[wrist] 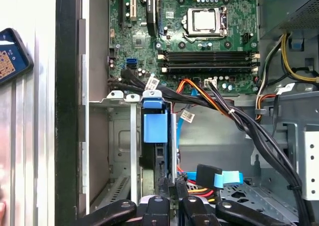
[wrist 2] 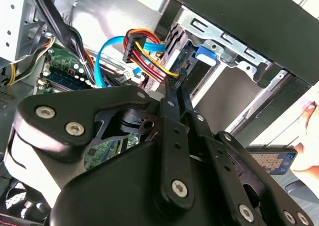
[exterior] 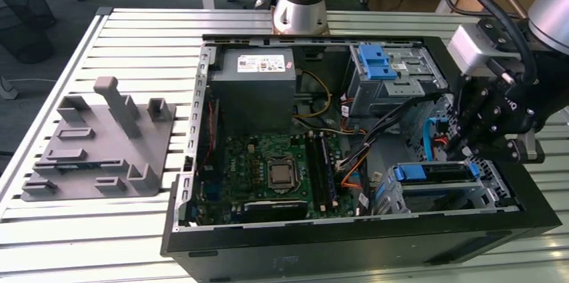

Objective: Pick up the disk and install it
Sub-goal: 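Insert the first disk wire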

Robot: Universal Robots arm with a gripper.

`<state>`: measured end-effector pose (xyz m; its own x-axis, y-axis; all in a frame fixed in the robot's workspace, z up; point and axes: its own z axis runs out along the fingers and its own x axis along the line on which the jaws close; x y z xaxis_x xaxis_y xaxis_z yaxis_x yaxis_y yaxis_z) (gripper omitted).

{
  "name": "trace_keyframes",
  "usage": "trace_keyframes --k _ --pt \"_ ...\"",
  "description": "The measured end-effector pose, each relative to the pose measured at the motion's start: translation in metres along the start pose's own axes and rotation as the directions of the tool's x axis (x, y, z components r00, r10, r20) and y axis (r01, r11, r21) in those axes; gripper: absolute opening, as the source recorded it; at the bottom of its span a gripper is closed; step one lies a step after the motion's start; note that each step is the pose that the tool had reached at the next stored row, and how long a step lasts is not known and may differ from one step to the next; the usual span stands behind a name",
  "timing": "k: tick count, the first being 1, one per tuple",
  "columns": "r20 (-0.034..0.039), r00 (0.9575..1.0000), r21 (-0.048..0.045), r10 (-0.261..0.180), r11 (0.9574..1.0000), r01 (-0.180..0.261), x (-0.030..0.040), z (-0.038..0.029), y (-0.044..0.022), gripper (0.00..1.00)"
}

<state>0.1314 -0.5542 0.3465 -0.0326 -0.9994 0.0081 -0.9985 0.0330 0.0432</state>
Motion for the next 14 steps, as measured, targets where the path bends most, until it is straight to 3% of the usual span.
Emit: trace_keyframes --k 3,14 --pt "0.0006 1.0 -0.0004 0.005 1.0 -0.005 0.0027 0.003 -0.0007 0.16" --pt "0.0006 0.9999 -0.0023 0.015 0.9999 -0.015 0.0026 0.0094 -0.0033 0.16"
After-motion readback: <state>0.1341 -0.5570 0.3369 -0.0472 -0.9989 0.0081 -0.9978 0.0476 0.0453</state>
